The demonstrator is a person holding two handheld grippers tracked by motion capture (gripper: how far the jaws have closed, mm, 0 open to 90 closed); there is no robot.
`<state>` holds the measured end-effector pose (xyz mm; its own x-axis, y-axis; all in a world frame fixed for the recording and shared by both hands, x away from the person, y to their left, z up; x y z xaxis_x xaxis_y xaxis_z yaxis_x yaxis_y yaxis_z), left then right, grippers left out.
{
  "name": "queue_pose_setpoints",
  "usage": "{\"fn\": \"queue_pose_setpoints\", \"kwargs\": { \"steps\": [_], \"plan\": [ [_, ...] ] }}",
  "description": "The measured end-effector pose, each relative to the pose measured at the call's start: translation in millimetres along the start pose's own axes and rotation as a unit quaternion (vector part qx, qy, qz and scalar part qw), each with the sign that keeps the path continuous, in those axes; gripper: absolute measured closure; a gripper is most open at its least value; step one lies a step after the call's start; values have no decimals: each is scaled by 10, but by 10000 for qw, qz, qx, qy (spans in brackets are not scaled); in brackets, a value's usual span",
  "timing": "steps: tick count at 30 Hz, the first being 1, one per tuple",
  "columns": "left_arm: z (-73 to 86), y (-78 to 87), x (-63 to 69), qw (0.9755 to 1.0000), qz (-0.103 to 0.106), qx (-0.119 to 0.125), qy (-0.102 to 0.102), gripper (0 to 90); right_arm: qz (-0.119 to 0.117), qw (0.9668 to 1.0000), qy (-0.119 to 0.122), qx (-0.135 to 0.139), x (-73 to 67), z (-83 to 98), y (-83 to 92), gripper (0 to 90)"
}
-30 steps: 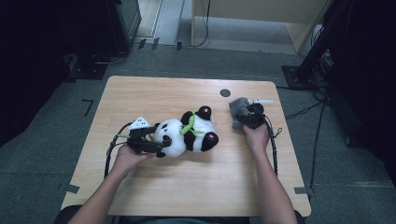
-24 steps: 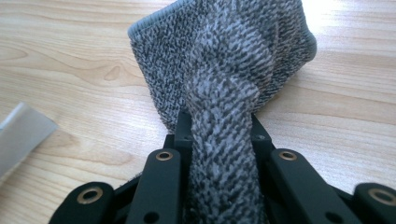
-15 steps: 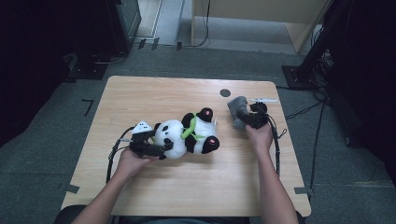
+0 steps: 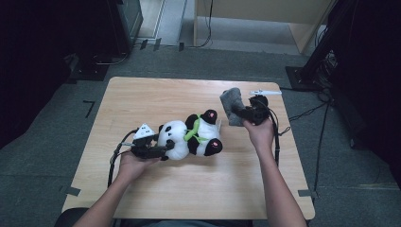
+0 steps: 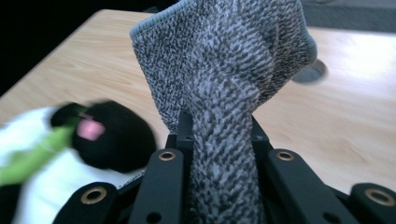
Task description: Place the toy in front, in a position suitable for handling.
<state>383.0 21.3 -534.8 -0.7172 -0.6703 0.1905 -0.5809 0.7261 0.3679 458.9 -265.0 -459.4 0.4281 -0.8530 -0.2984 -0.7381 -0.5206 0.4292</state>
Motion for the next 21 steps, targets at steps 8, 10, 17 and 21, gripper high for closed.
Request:
{"fn": "queue_pose_setpoints", "kwargs": {
  "steps": [8,10,17,21],
  "plan": [
    [-20,-26,-57,9998,127,-4,181,313,-413,9979,463,-171,-548,-198,-159,761],
    [-21,-28,-50,9998,96,2,150,305,-469,9975,480,-237,-634,-213,-214,761],
    [-21,-23,-47,9997,92,-14,228,292,-660,9938,712,-534,-968,-236,-427,761],
    [-22,-20,-49,9997,75,-32,224,294,-824,9914,783,-653,-1173,-248,-563,760]
  ]
}}
Point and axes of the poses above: each handheld gripper's, and its own axes: y roughly backward along the jaws, z roughly out of its underside, x roughly to its right, the point moved 9 cm from there along -y, roughly forward along the jaws, and after that the axes turned 11 degrees about x, right-handed, at the moved point
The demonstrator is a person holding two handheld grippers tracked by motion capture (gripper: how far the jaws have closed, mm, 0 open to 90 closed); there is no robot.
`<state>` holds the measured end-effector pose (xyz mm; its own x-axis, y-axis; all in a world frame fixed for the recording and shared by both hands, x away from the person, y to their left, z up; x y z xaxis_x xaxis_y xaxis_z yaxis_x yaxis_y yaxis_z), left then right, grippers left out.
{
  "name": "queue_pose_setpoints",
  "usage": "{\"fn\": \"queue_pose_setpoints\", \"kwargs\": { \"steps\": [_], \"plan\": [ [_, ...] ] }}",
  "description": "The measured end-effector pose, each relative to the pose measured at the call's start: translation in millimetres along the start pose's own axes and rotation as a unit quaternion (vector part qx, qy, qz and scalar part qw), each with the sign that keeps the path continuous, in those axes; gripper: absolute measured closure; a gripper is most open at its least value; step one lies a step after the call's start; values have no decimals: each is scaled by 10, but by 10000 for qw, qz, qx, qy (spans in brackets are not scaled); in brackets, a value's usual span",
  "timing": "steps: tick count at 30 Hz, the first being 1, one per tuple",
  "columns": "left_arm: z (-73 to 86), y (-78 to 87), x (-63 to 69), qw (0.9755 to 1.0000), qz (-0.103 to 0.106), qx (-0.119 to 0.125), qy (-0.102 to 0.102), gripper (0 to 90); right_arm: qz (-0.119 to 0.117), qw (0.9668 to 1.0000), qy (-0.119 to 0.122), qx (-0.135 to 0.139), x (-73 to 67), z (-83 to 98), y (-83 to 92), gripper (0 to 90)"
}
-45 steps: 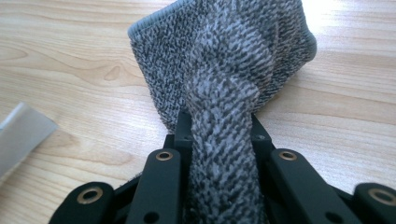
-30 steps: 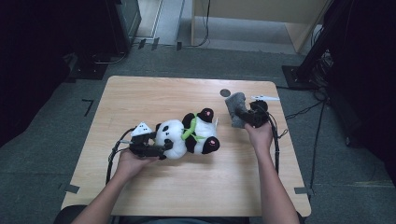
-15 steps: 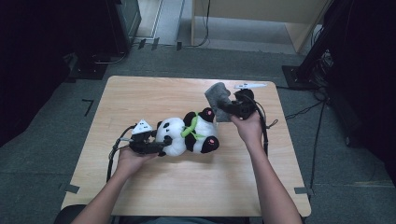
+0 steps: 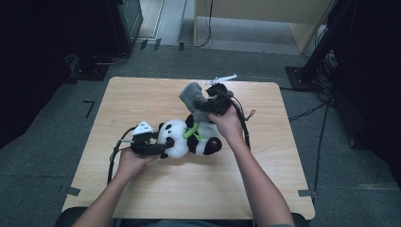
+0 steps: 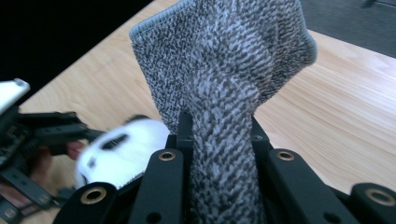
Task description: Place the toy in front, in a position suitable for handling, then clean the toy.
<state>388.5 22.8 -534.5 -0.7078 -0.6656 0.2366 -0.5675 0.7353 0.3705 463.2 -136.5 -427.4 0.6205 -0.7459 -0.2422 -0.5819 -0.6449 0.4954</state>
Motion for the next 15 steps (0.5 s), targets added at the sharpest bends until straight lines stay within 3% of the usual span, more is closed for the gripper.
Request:
{"fn": "queue_pose_setpoints", "kwargs": {
  "steps": [4,7,15],
  "plan": [
    [1,3,7,10000,-8,-1,-29,293,-160,9996,110,-215,-166,0,-188,763],
    [2,3,8,10000,-17,8,-31,293,-213,9986,27,-477,-236,52,-340,766],
    [3,3,10,10000,-43,35,-11,293,-318,9972,108,-672,-400,100,-597,765]
  ]
}}
Point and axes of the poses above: each handheld gripper's, and its own axes: y roughly backward along the jaws, z roughly out of its underside, x roughly to its right, the point moved 9 cm from there along -y, roughly forward along the jaws, and after that the axes turned 11 degrees about x, right-handed, at the moved point
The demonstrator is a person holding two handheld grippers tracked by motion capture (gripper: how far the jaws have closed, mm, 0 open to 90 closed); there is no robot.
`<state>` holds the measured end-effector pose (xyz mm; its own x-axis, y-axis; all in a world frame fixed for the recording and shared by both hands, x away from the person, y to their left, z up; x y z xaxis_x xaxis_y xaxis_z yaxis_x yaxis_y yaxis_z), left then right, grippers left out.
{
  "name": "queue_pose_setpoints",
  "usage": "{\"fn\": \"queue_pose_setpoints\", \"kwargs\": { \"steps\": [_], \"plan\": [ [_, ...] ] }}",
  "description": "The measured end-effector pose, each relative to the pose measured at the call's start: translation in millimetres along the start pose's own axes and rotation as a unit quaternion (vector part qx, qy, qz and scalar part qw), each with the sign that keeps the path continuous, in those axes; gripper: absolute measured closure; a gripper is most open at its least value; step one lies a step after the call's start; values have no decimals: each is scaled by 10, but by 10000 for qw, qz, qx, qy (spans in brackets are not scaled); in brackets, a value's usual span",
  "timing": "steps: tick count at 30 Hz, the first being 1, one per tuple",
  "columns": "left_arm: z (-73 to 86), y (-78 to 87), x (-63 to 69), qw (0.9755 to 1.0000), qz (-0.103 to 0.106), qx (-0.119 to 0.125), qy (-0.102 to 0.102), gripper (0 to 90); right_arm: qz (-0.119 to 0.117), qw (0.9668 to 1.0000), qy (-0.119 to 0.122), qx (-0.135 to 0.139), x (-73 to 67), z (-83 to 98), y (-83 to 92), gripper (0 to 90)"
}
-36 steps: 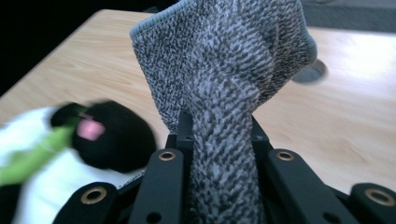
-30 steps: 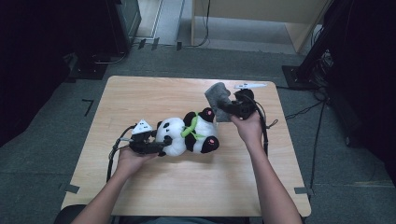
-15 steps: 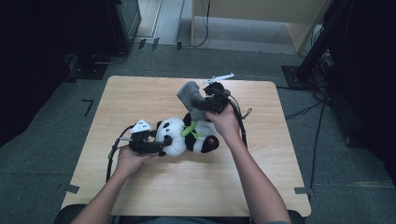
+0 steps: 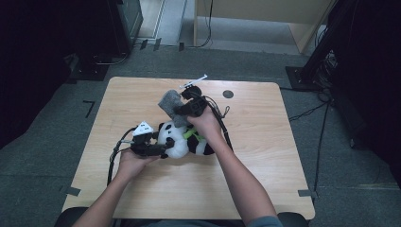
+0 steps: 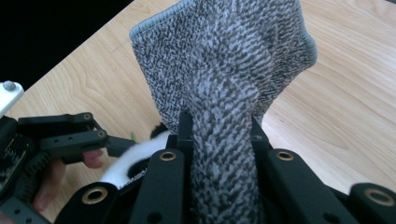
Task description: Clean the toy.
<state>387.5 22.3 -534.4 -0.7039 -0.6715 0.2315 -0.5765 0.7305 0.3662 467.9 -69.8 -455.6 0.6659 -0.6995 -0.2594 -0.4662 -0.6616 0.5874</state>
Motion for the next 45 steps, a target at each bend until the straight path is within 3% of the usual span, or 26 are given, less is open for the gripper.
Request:
{"fn": "queue_pose_setpoints", "kwargs": {
  "steps": [3,8,12,14,16,19,24,27,32,37,45],
  "plan": [
    [1,2,0,10000,-14,-9,9,293,-83,10000,23,-27,-78,-14,-94,765],
    [2,3,0,10000,-23,-4,15,294,-301,9993,-162,-124,-175,4,-230,765],
    [1,3,1,10000,-28,9,-16,294,-643,9970,-367,225,-301,-136,-178,765],
    [2,5,4,10000,-37,-3,-9,294,-576,9980,-212,131,-337,-151,-198,765],
    [4,7,6,10000,-49,-12,-18,295,-525,9983,-179,-155,-345,-81,-272,765],
    [10,8,1,10000,-70,-28,1,299,-493,9969,-133,-593,-304,71,-407,765],
    [17,3,4,9999,-84,-54,30,321,-475,9953,-286,-796,-175,145,-440,764],
    [20,4,7,9999,-99,-65,30,327,-387,9949,-408,-842,-65,156,-401,766],
    [23,3,2,9998,-117,-79,125,333,24,9951,-66,-991,108,187,-304,767],
    [25,2,11,9998,-111,-96,114,342,362,9924,-26,-1174,268,239,-186,768],
    [28,-14,41,9998,-80,-123,109,364,421,9893,-91,-1397,416,289,-32,765]
  ]
}}
Point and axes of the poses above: each handheld gripper's, and its own axes: y roughly backward along the jaws, z roughly out of its underside, x roughly to its right, the point moved 9 cm from there along -y, roughly forward along the jaws, and after that the axes turned 11 degrees about x, right-handed, at the moved point
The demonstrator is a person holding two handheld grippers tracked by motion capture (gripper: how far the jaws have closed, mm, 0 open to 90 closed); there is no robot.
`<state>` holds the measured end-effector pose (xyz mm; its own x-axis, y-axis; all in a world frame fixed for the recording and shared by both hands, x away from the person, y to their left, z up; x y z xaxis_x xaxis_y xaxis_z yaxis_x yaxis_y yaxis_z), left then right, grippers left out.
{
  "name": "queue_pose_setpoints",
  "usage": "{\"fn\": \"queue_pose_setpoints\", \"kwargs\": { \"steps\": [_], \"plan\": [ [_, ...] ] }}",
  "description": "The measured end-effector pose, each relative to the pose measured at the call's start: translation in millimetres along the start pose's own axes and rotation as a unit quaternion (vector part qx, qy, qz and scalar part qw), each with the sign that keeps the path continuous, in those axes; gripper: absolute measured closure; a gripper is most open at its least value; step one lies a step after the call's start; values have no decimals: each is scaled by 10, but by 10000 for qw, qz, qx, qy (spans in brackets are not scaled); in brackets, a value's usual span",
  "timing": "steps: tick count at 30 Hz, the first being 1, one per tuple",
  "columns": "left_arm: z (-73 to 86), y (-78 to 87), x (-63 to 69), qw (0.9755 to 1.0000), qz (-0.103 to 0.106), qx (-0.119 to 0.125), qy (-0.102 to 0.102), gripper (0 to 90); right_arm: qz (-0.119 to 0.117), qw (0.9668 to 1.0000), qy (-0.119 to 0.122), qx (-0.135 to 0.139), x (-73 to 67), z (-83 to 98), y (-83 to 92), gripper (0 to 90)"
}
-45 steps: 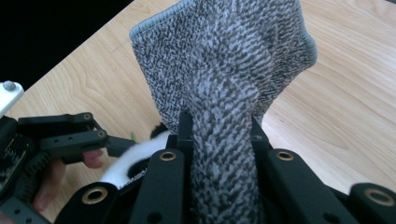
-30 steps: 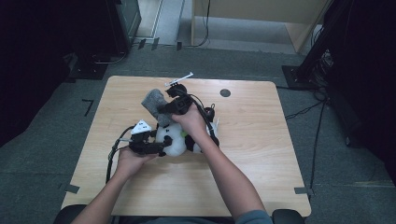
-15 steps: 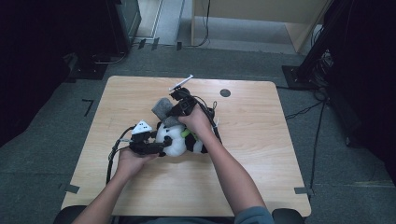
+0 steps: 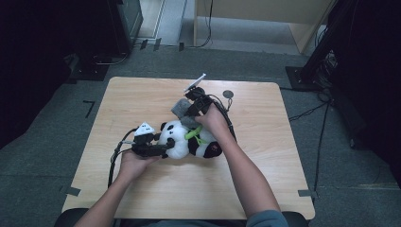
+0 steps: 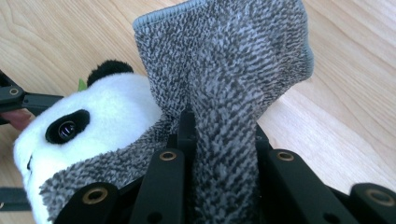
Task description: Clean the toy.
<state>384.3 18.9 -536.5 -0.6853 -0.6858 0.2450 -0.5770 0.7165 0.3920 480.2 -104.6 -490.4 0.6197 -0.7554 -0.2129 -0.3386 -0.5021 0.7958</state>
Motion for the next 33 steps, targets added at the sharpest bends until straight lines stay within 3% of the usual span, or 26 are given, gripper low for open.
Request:
{"fn": "queue_pose_setpoints", "kwargs": {
  "steps": [10,13,16,21,26,30,33],
  "plan": [
    [-6,-7,18,10000,16,-62,-54,417,123,9999,-50,-15,154,10,161,772],
    [-11,1,12,9999,33,-122,-25,431,208,9997,-129,47,251,20,244,772],
    [-13,8,16,9999,45,-134,1,449,117,9992,-357,109,345,59,304,773],
    [-24,6,11,9999,50,-130,27,461,251,9982,-536,34,582,191,395,775],
    [-32,10,10,9999,61,-144,-18,462,372,9979,-523,63,679,267,462,775],
    [-32,17,14,9999,47,-105,-49,462,581,9968,-495,217,756,249,557,776],
    [-38,16,8,9999,37,-92,-30,462,544,9956,-587,478,741,173,661,776]
  ]
}}
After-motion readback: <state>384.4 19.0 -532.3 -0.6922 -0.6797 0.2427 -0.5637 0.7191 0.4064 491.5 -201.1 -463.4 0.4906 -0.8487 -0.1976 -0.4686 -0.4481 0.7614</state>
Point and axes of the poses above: each handheld gripper's, and its own axes: y roughly backward along the jaws, z roughly out of its underside, x roughly to its right, the point moved 9 cm from there along -y, roughly forward along the jaws, and after that the axes turned 11 degrees about x, right-handed, at the moved point
